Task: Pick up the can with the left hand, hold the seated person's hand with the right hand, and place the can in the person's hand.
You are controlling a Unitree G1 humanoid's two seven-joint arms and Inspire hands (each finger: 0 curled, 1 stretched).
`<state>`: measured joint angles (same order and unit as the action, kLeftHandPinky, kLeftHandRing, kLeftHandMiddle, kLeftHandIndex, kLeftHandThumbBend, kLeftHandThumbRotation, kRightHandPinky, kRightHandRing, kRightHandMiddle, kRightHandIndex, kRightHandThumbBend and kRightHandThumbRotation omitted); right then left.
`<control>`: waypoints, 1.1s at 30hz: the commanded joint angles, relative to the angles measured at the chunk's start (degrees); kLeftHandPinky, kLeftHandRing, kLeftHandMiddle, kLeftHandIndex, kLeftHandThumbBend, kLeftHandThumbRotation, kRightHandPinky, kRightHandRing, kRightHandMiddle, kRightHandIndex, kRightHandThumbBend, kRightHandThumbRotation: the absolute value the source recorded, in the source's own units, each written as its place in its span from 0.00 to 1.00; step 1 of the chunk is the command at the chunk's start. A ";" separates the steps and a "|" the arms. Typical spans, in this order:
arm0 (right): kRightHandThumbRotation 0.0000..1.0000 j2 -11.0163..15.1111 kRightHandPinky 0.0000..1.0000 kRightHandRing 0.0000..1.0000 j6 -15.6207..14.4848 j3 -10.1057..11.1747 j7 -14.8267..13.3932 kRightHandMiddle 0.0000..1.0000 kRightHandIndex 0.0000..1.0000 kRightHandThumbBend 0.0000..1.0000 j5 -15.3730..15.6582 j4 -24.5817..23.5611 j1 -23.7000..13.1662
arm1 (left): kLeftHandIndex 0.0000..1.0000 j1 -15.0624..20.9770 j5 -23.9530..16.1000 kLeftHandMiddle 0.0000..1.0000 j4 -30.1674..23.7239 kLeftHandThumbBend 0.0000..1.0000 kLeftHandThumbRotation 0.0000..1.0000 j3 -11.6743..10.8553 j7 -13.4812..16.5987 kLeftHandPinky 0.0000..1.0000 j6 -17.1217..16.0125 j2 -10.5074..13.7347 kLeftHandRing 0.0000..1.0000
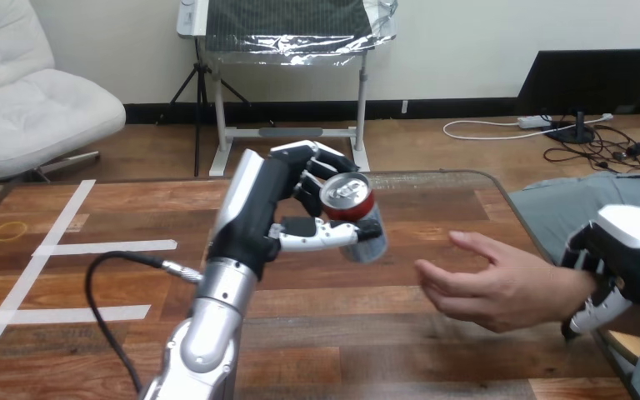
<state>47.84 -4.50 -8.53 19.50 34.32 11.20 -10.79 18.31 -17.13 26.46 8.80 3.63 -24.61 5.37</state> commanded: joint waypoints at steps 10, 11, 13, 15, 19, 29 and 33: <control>0.00 -0.41 0.31 0.38 -0.96 2.22 1.81 0.46 0.51 0.76 -1.09 -8.47 0.83 | 0.51 6.35 -1.01 0.46 -2.85 0.61 0.00 2.47 -0.41 0.37 0.91 -3.20 0.41; 0.00 -0.46 0.31 0.38 -0.91 2.34 1.79 0.46 0.51 0.76 -1.10 -8.79 0.90 | 0.51 6.39 -1.05 0.46 -2.83 0.61 0.00 2.59 -0.49 0.37 0.90 -3.36 0.41; 0.00 -0.52 0.31 0.39 -0.68 2.51 1.72 0.46 0.51 0.77 -1.12 -9.31 0.98 | 0.51 6.49 -0.87 0.46 -2.65 0.62 0.00 2.84 -0.77 0.36 0.67 -3.82 0.41; 0.00 -0.56 0.33 0.40 -0.50 2.62 1.71 0.47 0.50 0.77 -1.12 -9.65 1.04 | 0.51 6.55 -0.60 0.46 -2.48 0.61 0.00 2.98 -1.05 0.36 0.40 -4.18 0.41; 0.00 -0.64 0.34 0.41 -0.46 2.74 1.87 0.48 0.50 0.78 -1.07 -10.71 1.10 | 0.51 6.72 -0.62 0.46 -1.96 0.61 0.00 3.62 -1.43 0.36 0.06 -5.14 0.41; 0.00 -0.60 0.35 0.42 -1.26 2.84 3.03 0.48 0.50 0.78 -0.99 -13.39 1.17 | 0.51 6.86 -1.49 0.46 -0.93 0.61 0.00 5.35 -0.97 0.37 0.07 -7.47 0.41; 0.00 -0.75 0.36 0.42 -1.52 3.04 3.34 0.49 0.50 0.78 -1.16 -14.09 1.23 | 0.51 6.74 -2.14 0.46 -0.79 0.61 0.00 6.04 -0.60 0.37 0.06 -8.54 0.41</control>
<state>47.69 -5.27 -6.48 22.24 33.86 -1.71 -9.52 20.05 -18.91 26.56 13.76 2.06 -23.47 -1.27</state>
